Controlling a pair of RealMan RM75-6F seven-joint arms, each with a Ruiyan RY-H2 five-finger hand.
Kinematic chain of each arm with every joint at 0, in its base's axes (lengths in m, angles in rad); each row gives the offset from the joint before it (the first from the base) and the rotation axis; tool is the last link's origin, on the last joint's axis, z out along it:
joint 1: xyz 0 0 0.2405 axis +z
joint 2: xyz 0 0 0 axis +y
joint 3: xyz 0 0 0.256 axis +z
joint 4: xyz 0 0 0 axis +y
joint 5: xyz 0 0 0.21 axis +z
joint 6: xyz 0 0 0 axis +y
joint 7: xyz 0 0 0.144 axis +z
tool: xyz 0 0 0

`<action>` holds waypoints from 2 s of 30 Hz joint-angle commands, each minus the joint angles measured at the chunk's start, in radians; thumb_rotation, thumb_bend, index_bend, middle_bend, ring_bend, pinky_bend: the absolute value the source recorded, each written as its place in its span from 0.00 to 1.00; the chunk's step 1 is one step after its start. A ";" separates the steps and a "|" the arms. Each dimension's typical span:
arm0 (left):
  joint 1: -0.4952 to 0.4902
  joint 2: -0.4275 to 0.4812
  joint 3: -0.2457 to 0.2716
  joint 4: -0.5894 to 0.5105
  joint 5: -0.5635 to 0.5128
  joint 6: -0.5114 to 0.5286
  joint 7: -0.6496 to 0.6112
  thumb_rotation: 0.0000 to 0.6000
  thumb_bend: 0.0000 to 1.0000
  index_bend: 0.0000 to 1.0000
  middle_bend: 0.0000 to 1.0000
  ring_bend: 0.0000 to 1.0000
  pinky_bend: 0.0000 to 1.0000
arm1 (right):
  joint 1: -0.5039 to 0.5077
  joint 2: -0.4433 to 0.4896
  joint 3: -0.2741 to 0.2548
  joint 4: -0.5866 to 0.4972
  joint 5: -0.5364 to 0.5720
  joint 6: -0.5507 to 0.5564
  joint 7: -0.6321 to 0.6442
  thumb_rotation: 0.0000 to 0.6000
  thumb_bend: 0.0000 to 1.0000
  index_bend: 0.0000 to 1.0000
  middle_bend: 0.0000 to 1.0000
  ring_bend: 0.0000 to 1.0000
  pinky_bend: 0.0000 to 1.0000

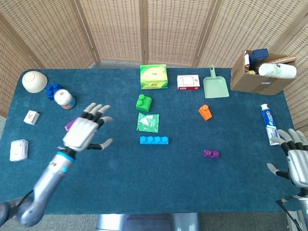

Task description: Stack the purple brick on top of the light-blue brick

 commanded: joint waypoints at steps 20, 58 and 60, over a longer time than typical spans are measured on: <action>0.527 0.176 0.121 0.170 0.197 0.425 -0.424 0.56 0.38 0.26 0.07 0.00 0.00 | 0.247 -0.217 0.033 -0.156 0.268 -0.252 -0.483 0.97 0.16 0.34 0.20 0.00 0.02; 0.607 0.118 0.004 0.312 0.251 0.300 -0.557 0.55 0.38 0.26 0.05 0.00 0.00 | 0.419 -0.450 0.018 -0.090 0.682 -0.170 -0.777 0.98 0.16 0.35 0.20 0.00 0.02; 0.610 0.116 0.002 0.317 0.253 0.298 -0.560 0.56 0.38 0.26 0.05 0.00 0.00 | 0.422 -0.457 0.016 -0.079 0.690 -0.171 -0.775 0.98 0.16 0.35 0.20 0.00 0.02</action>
